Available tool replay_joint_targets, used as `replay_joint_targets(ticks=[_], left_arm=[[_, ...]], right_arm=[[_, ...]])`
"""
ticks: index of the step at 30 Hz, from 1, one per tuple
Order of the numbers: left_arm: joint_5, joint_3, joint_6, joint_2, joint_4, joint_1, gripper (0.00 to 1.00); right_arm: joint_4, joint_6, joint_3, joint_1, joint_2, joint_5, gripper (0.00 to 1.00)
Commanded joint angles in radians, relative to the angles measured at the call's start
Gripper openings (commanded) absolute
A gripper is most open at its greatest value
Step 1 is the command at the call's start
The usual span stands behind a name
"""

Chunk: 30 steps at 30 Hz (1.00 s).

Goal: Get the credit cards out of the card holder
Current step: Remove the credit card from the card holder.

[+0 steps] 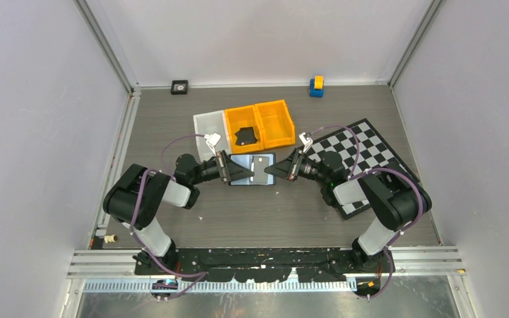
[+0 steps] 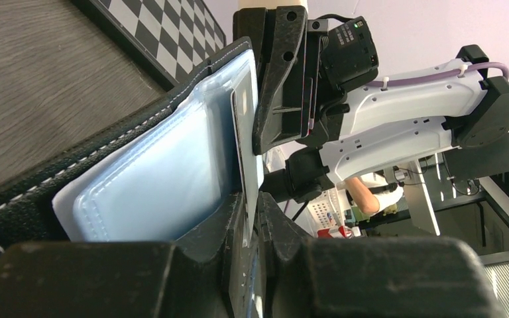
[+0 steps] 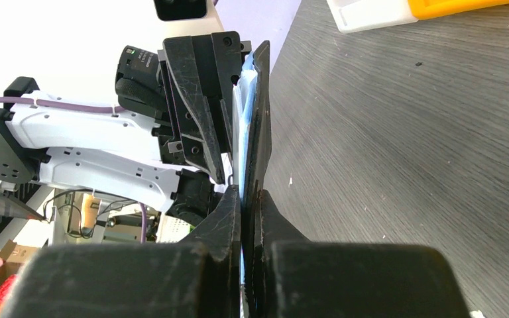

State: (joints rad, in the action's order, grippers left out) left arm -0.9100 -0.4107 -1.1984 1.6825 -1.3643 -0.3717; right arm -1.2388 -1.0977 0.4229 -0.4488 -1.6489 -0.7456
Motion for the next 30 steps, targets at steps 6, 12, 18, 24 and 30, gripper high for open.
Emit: replay_joint_targets(ticks=[6, 12, 18, 24, 30], left_arm=[[-0.020, 0.019, -0.006, -0.073, -0.067, 0.011, 0.07], [-0.020, 0.023, -0.009, -0.068, -0.066, 0.015, 0.00], [-0.023, 0.039, -0.010, -0.084, -0.067, 0.036, 0.00], [-0.030, 0.050, -0.012, -0.091, -0.067, 0.052, 0.00], [-0.041, 0.061, -0.016, -0.096, -0.067, 0.083, 0.00]], right_arm=[[-0.067, -0.009, 0.025, -0.009, 0.034, -0.024, 0.01], [-0.075, -0.014, 0.018, -0.012, 0.040, -0.021, 0.22], [-0.082, -0.017, 0.010, -0.013, 0.047, -0.018, 0.15], [-0.085, -0.019, 0.007, -0.013, 0.050, -0.019, 0.01], [-0.085, -0.018, 0.002, -0.012, 0.053, -0.014, 0.01]])
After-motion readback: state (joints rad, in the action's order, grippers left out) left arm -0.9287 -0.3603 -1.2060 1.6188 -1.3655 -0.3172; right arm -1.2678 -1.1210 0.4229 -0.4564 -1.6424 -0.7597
